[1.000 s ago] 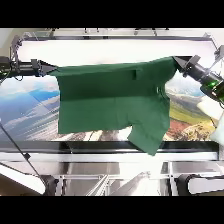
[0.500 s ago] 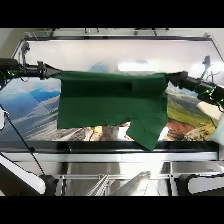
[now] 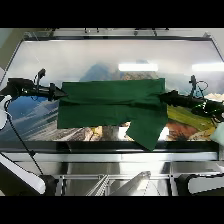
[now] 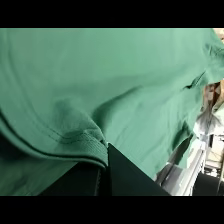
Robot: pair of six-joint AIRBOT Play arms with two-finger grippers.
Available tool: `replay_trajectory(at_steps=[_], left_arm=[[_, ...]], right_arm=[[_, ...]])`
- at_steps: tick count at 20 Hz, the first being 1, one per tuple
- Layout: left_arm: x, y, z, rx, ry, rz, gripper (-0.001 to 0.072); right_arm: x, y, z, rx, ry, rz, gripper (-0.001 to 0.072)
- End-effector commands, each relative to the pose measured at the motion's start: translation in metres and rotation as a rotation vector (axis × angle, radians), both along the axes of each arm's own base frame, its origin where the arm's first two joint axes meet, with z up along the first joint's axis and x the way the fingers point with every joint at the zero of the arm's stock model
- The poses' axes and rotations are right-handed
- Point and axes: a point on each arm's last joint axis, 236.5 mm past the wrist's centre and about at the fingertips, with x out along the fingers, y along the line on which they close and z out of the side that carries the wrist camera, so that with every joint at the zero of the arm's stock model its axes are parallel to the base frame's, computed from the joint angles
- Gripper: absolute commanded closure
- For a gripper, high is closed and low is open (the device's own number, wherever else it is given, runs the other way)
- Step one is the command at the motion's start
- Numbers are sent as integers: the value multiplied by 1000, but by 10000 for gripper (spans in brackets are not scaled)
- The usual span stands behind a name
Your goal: Fold the shirts.
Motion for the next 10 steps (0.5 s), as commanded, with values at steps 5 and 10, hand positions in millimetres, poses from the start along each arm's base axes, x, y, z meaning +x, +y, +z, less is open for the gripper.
replay_trajectory(at_steps=[5, 10], left_arm=[[19, 7, 23, 28, -73, -5, 692], [15, 5, 22, 13, -57, -8, 692]], right_arm=[[32, -8, 41, 76, -112, -77, 690], [37, -13, 37, 75, -99, -103, 690]])
